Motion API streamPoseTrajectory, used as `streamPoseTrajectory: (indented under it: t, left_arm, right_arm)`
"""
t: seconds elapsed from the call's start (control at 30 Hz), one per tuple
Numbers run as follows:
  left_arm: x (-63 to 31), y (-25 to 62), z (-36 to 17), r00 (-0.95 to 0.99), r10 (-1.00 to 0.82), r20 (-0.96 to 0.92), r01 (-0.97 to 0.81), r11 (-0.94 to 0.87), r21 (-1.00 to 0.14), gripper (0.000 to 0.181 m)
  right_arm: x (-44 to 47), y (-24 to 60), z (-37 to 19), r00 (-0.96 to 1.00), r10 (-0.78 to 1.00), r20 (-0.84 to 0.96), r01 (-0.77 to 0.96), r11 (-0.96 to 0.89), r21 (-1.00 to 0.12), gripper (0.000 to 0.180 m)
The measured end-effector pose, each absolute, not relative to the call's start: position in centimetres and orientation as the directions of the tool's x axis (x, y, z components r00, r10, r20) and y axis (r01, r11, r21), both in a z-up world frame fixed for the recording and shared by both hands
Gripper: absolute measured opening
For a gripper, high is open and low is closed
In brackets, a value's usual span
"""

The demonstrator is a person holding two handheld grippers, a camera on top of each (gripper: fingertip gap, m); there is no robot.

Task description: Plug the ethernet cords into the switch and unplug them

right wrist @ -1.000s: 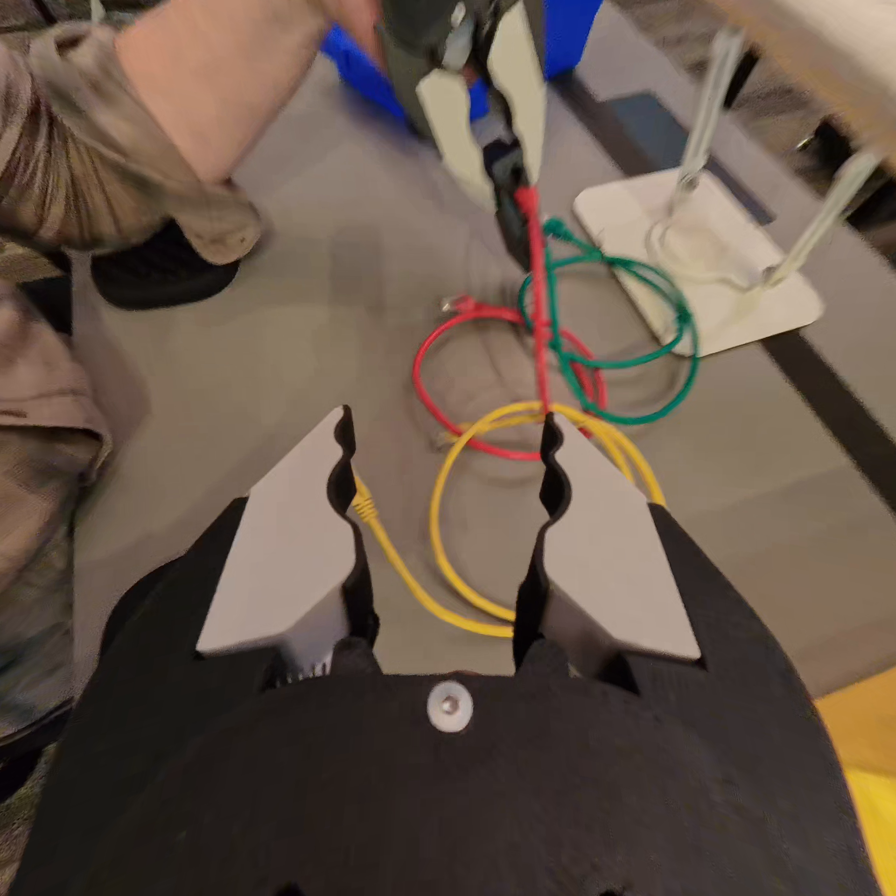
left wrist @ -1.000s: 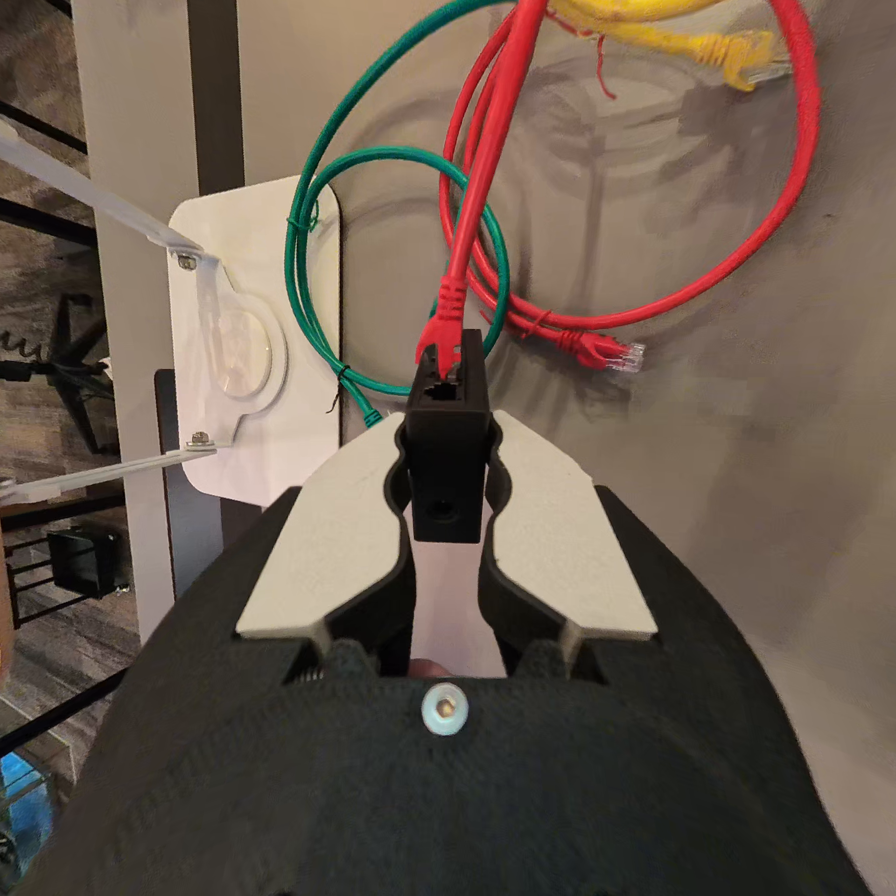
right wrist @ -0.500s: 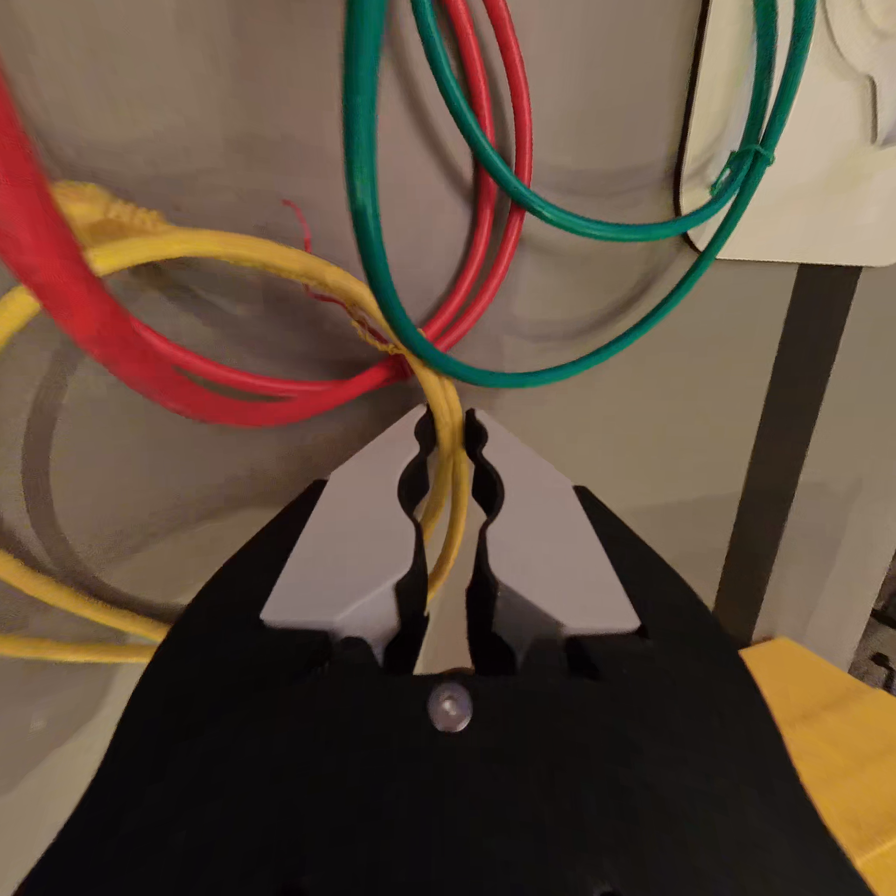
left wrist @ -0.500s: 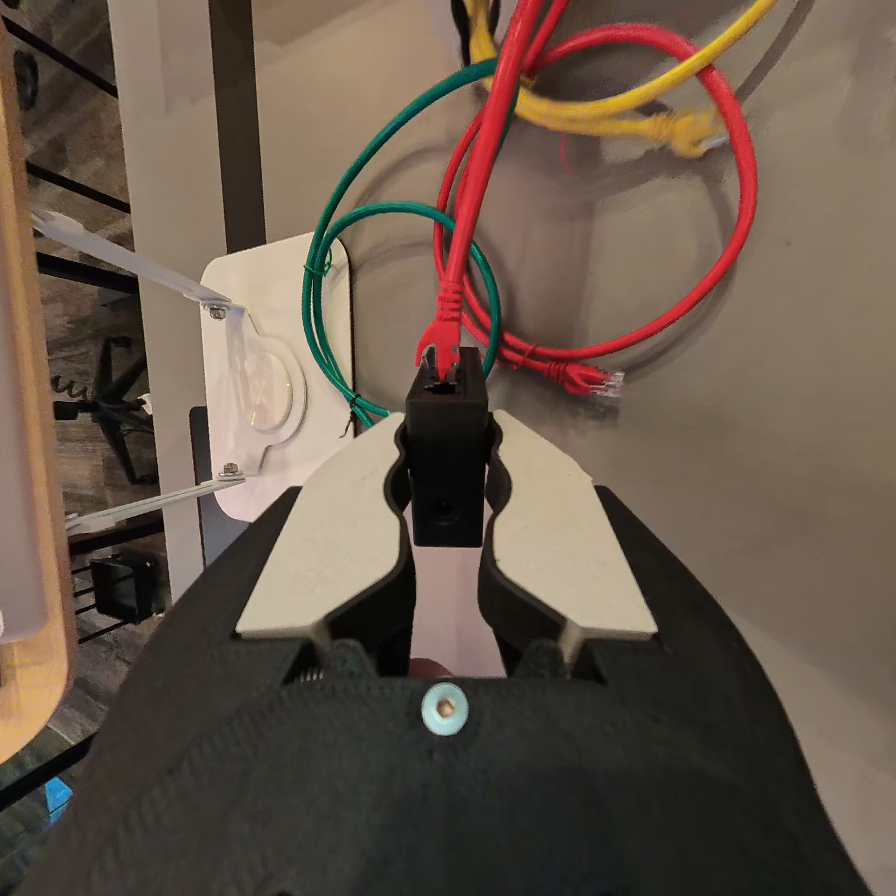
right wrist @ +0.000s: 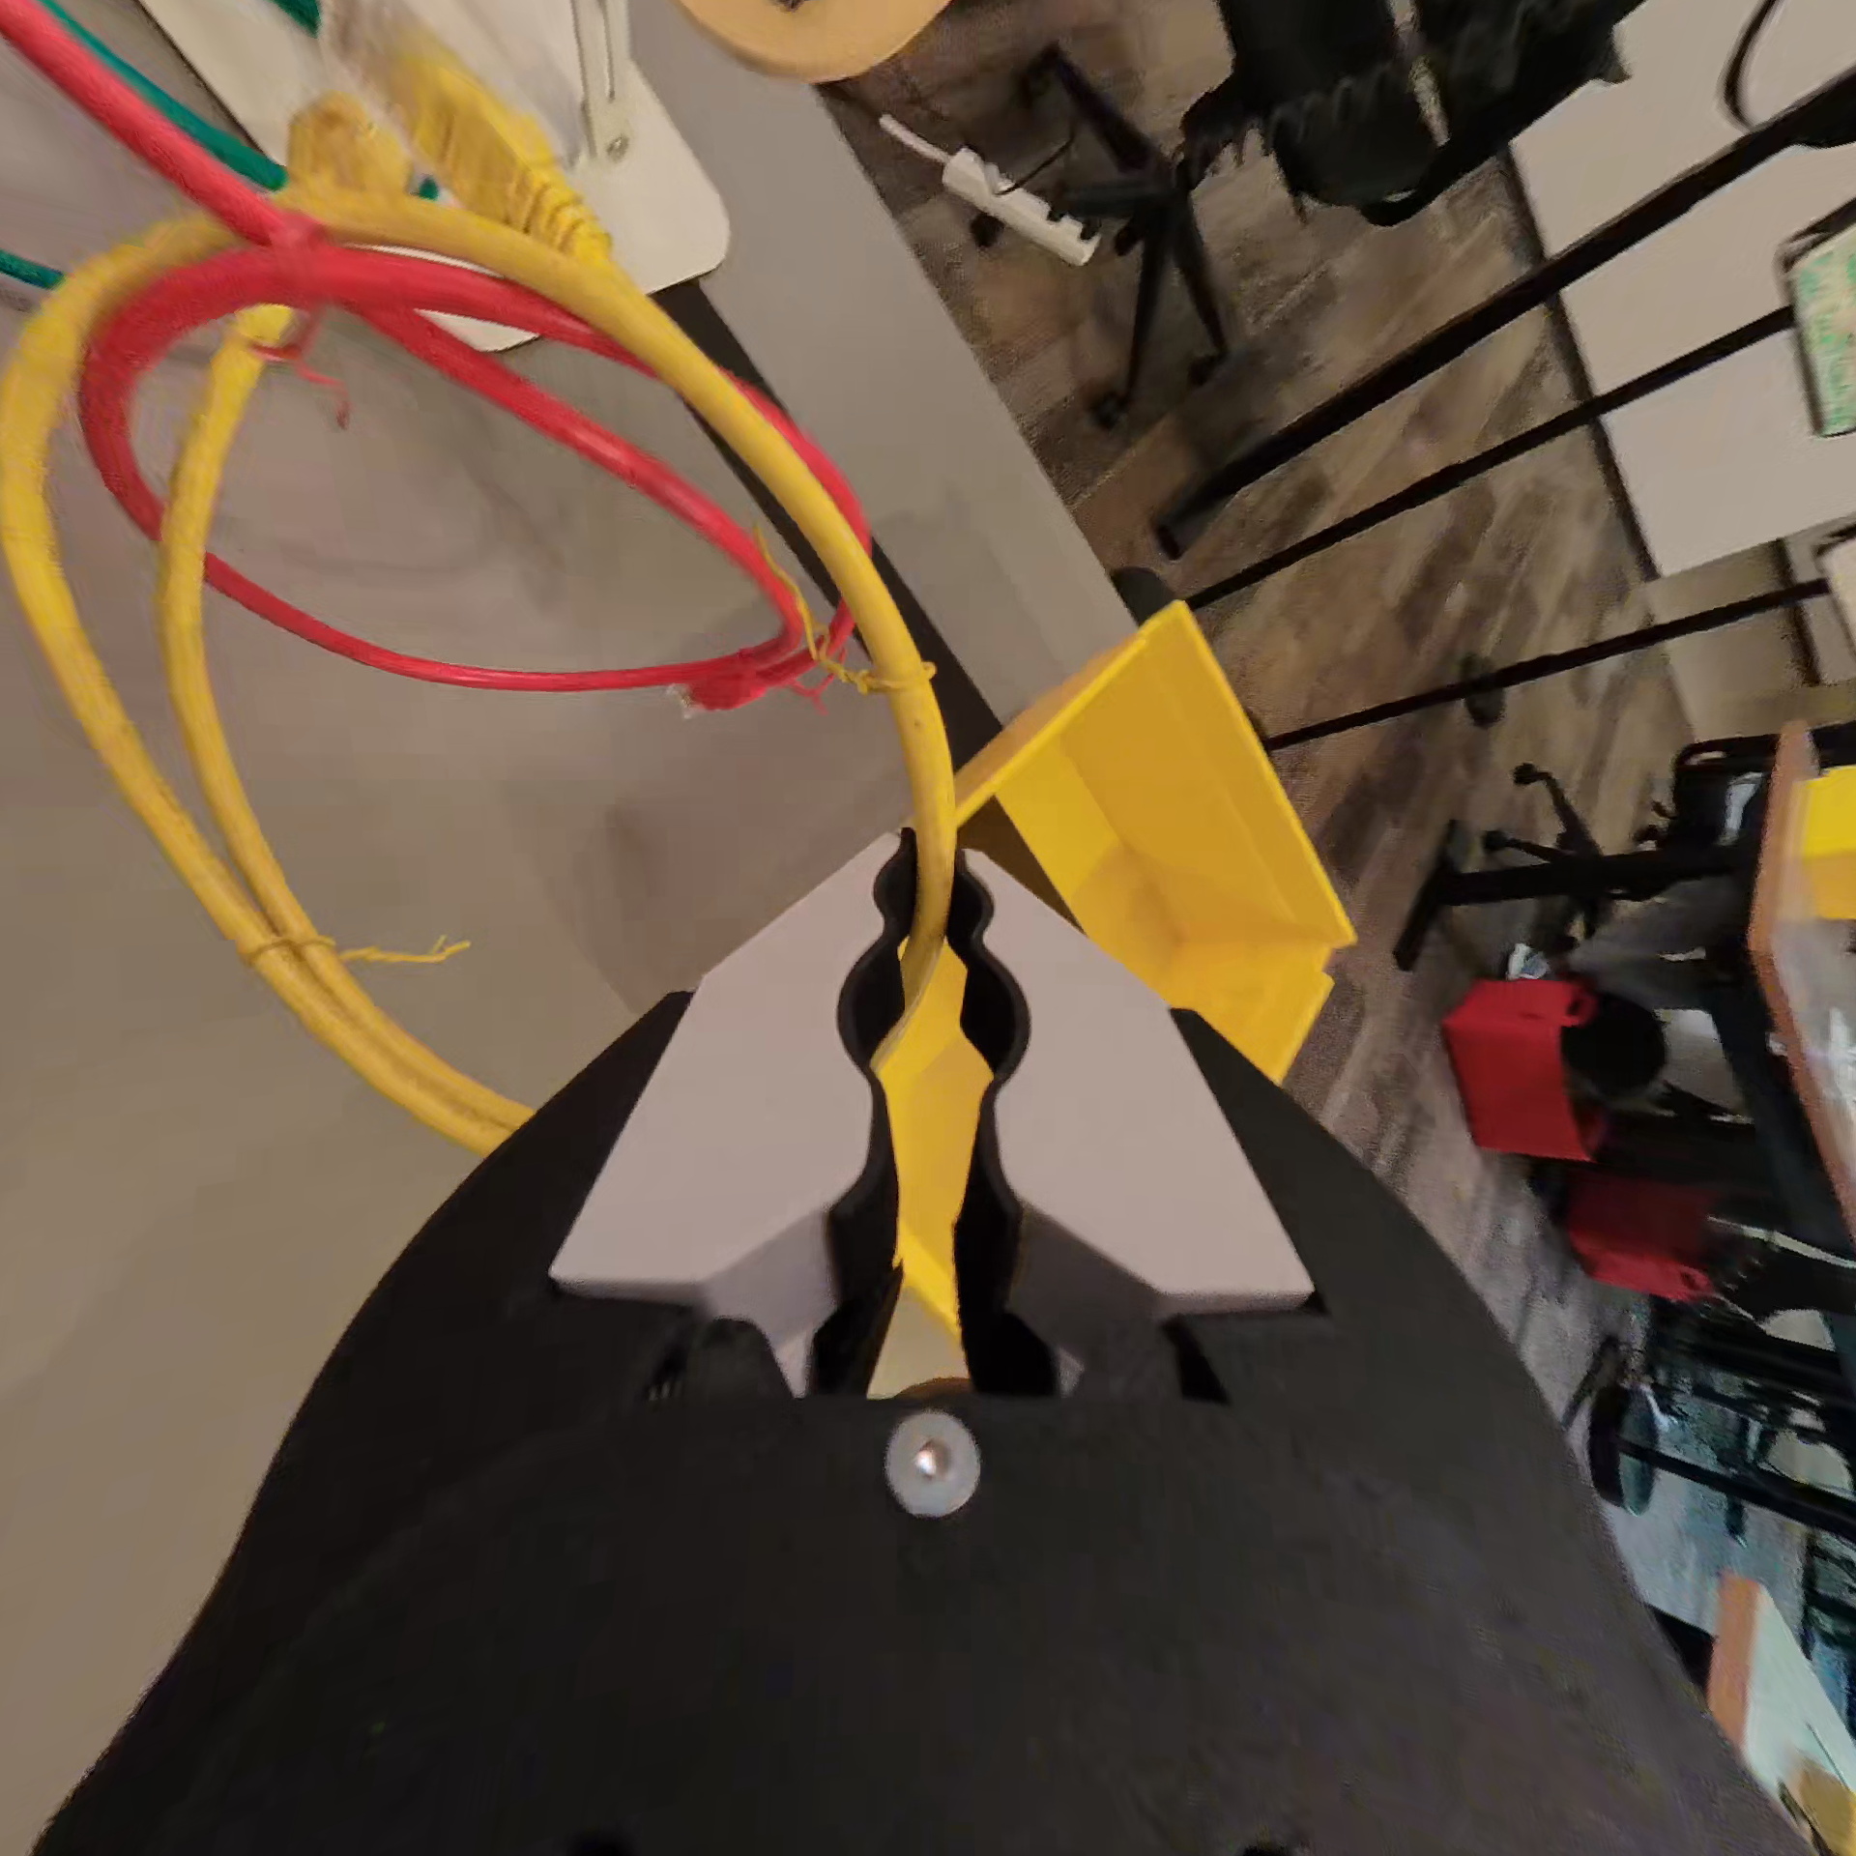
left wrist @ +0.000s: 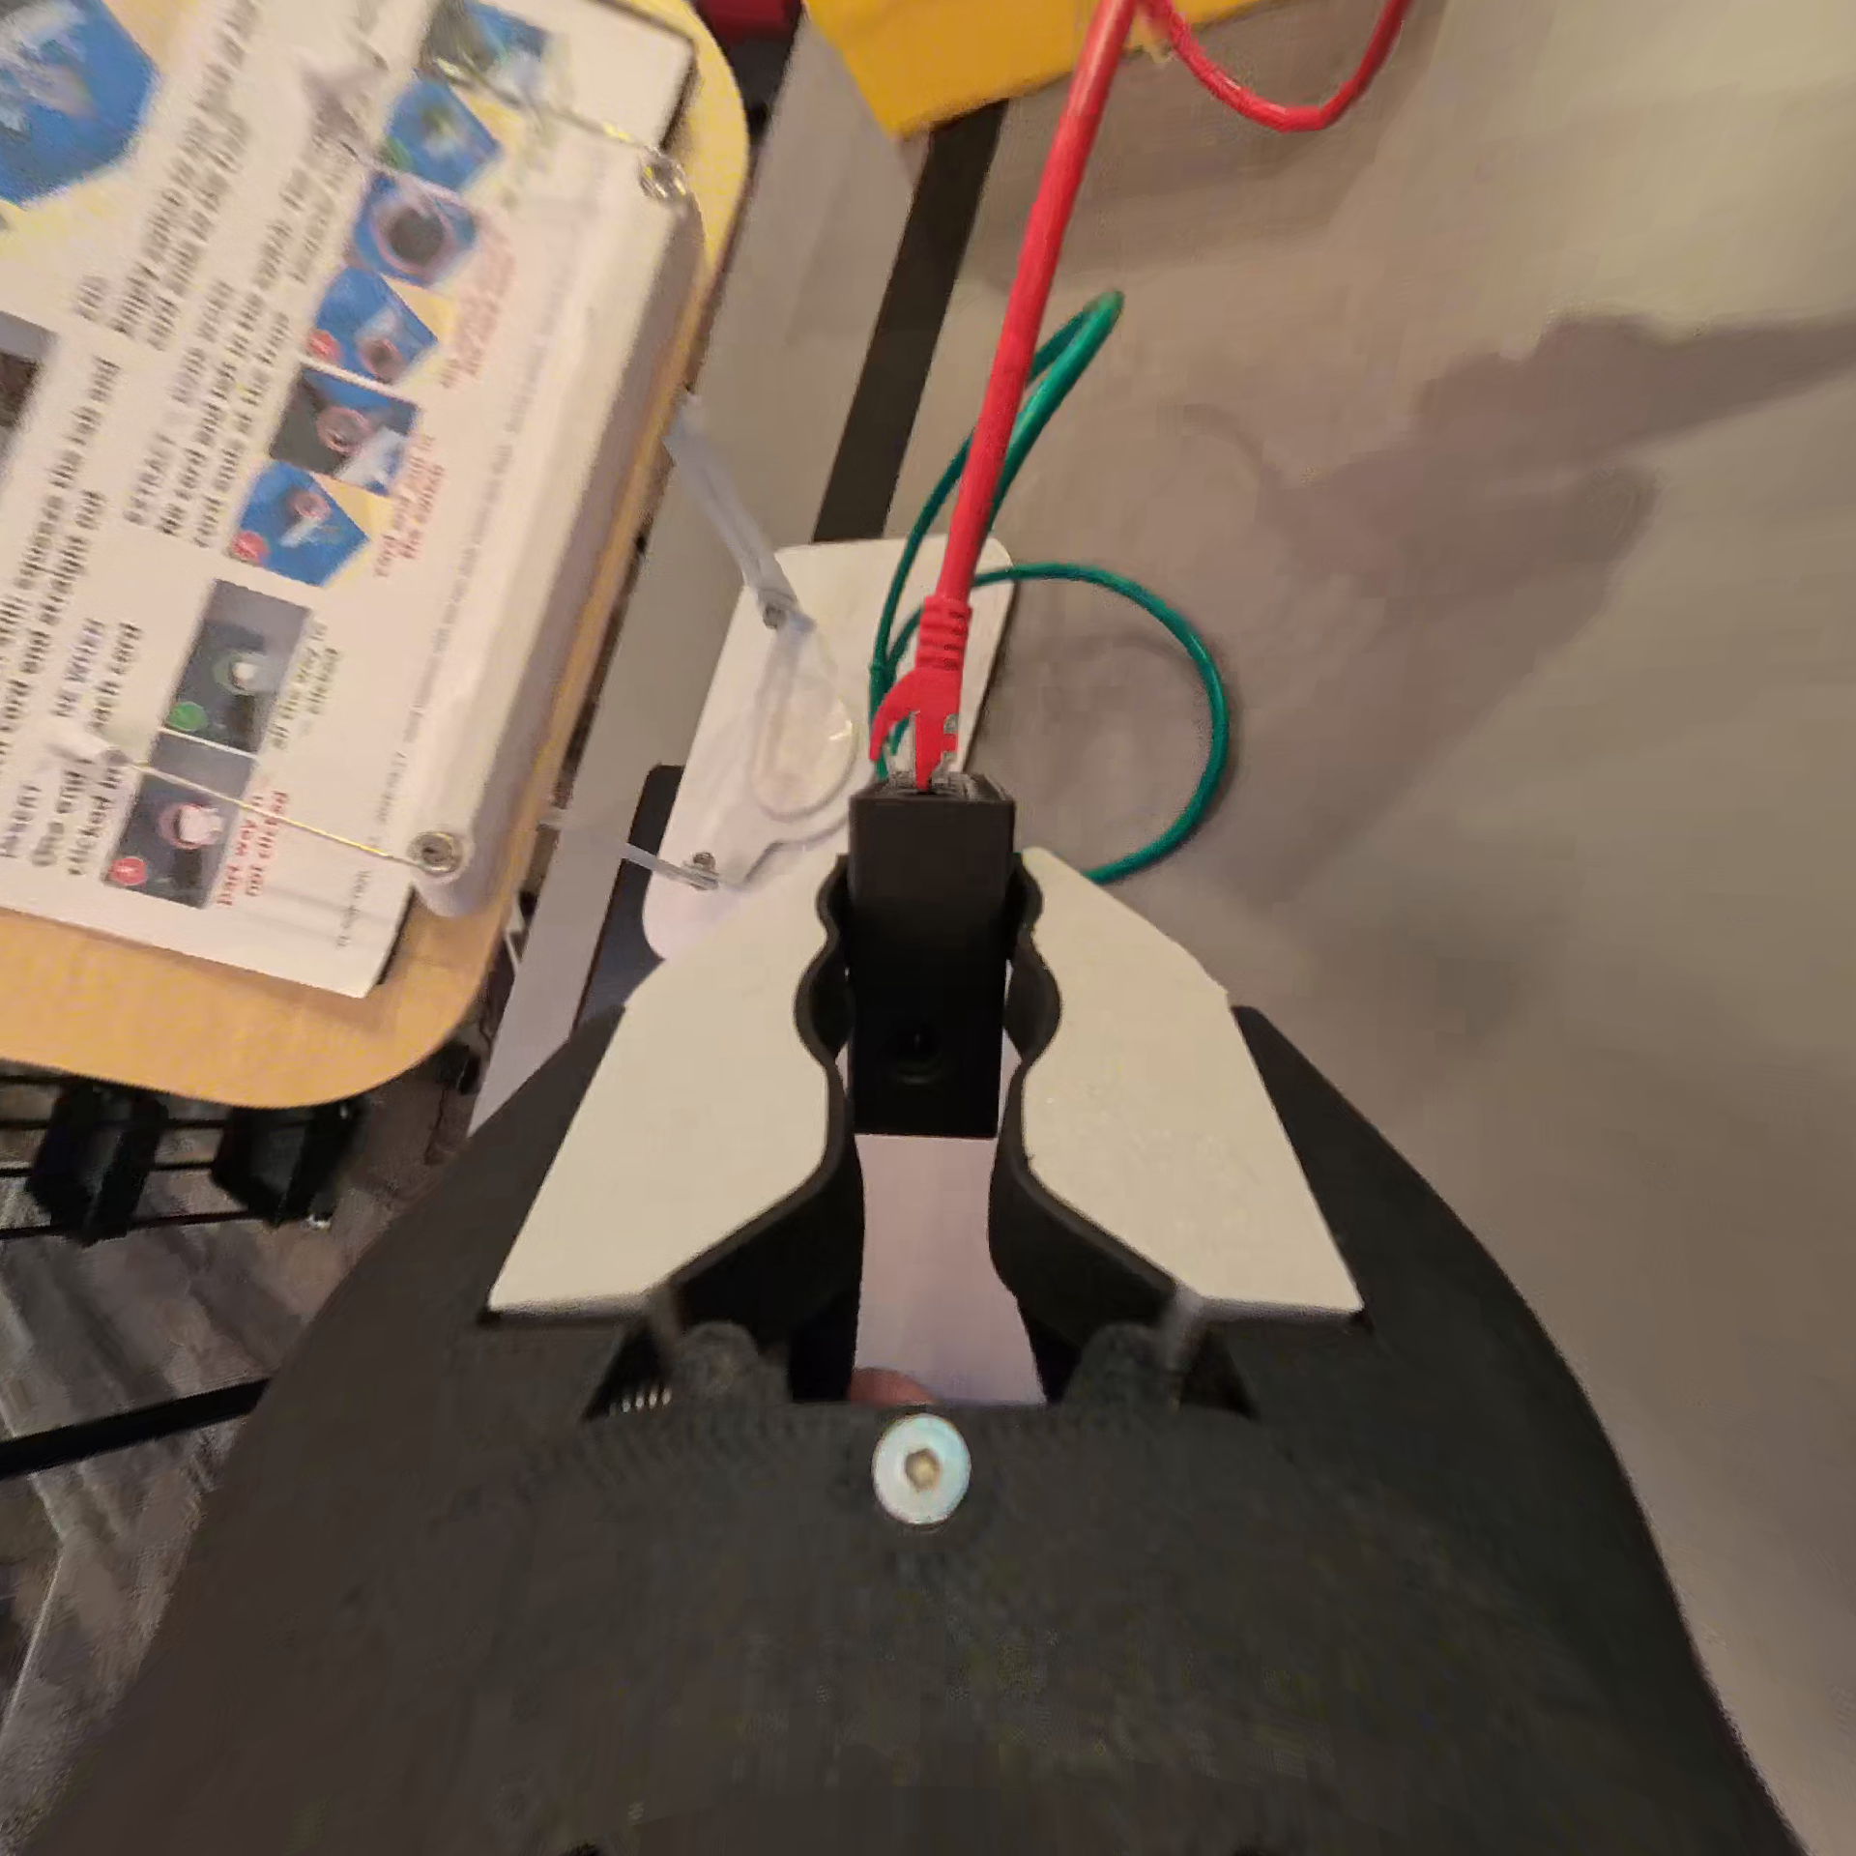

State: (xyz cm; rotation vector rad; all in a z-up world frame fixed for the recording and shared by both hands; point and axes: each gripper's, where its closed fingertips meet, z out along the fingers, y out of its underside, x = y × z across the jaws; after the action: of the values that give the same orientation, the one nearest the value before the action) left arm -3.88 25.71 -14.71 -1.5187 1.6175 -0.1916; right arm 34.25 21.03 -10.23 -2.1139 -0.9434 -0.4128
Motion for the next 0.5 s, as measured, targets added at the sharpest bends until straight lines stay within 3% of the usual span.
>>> streamPoseTrajectory:
  t: [0.27,0.37,0.5]
  left_arm:
    - [-4.0,25.3,-11.5,0.201,-0.854,-0.481,-0.624,0.267,-0.735,0.028]
    - [-3.3,24.6,-12.0,0.147,-0.837,-0.527,-0.679,0.303,-0.669,0.027]
    - [-2.7,23.4,-14.8,0.059,-0.895,-0.442,-0.732,0.262,-0.629,0.027]
  right_arm:
    - [35.9,16.4,-7.2,0.708,0.423,0.565,0.706,-0.437,-0.558,0.003]
    - [33.3,15.8,-6.8,0.697,0.438,0.568,0.717,-0.412,-0.562,0.003]
    - [30.2,16.1,-8.8,0.674,0.497,0.547,0.737,-0.403,-0.542,0.003]
